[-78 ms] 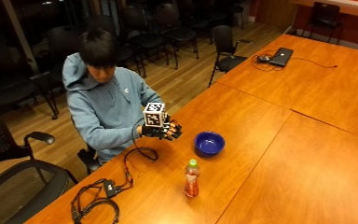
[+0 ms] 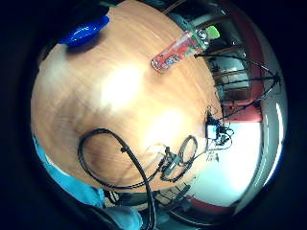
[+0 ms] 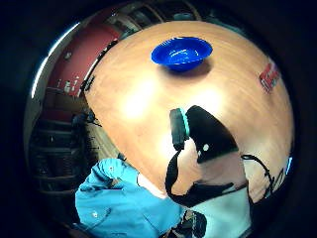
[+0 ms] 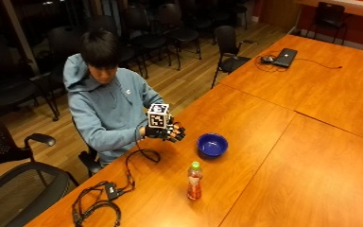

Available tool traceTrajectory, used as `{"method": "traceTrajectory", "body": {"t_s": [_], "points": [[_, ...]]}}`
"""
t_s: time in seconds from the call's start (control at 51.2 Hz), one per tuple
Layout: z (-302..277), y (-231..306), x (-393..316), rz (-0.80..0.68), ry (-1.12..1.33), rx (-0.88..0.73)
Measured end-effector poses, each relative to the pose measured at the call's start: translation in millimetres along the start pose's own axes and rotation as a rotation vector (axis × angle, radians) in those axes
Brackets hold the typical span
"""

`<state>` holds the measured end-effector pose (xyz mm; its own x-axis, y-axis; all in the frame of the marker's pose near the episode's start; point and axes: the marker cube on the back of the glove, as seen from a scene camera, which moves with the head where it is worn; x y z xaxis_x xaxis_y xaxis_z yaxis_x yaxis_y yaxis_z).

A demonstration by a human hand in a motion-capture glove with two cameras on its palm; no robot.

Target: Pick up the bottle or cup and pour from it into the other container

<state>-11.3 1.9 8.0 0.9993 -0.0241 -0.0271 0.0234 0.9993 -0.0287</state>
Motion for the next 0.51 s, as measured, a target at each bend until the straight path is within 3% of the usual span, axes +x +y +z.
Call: {"method": "traceTrajectory", "body": {"t_s": [0.508], "points": [[6, -5, 15, -0.053, 0.036, -0.088]]}}
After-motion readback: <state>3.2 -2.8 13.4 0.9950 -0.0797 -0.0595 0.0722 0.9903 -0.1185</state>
